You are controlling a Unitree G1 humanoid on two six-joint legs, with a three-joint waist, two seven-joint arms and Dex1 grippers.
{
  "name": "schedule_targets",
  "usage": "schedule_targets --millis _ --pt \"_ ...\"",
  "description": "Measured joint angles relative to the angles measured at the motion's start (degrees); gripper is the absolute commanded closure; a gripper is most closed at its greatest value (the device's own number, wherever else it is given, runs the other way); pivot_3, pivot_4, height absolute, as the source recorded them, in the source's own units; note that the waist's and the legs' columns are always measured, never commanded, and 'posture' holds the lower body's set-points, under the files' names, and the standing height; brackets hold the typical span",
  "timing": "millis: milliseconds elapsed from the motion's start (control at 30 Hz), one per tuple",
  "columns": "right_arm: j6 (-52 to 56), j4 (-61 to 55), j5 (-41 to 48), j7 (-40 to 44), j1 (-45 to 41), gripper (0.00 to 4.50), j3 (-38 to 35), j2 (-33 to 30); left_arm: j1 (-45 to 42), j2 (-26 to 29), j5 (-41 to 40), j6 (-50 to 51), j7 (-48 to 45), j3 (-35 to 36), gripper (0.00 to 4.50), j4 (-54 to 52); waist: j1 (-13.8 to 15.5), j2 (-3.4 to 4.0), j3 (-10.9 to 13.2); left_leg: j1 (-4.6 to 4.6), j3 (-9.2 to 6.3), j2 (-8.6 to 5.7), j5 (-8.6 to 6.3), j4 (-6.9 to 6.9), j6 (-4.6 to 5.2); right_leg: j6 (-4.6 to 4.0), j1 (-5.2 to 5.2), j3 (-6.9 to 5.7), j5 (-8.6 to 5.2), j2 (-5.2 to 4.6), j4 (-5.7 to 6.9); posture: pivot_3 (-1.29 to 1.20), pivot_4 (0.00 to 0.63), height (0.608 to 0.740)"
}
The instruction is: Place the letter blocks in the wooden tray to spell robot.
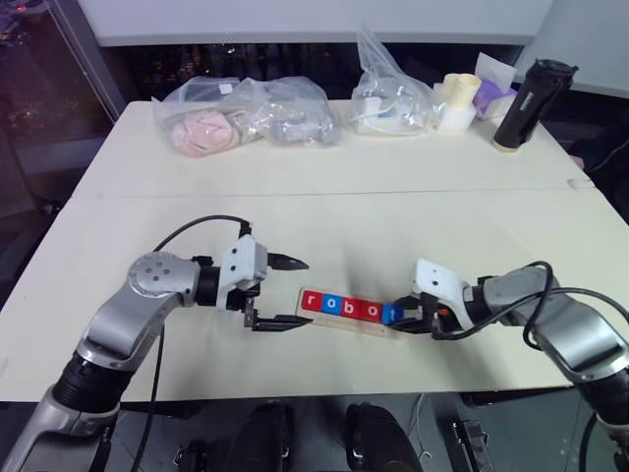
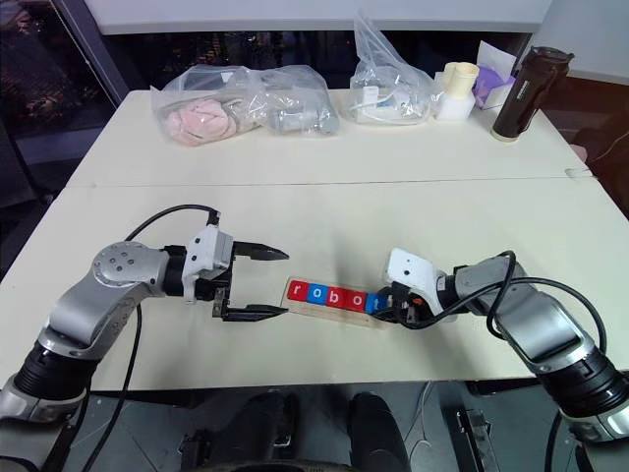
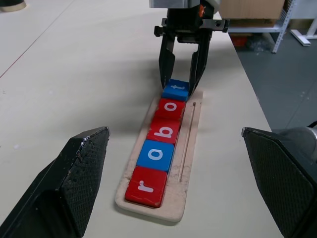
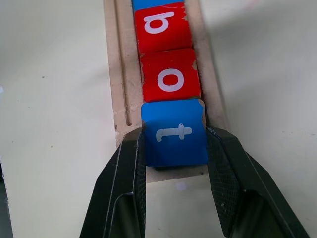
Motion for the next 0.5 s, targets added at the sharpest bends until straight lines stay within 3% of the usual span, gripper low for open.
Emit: schedule_targets --millis 367,500 --pt "0.0 0.0 0.0 -0.1 -0.1 3.38 0.7 0.5 0.0 0.0 0.0 0.0 0.1 0.0 0.00 -0.1 0.0 0.00 0.0 0.00 0.00 0.00 0.00 0.00 0.00 0.00 0.00 0.00 0.00 0.00 0.00 0.00 0.150 0.740" --pt "0.0 0.0 0.0 0.0 -0.5 1.35 0.8 0.6 0.0 0.0 0.0 0.0 0.1 0.0 0.00 -0.1 0.0 0.00 0.0 0.00 0.00 0.00 0.00 0.00 0.00 0.00 0.00 0.00 0.00 0.00 0.00 0.00 0.150 0.740"
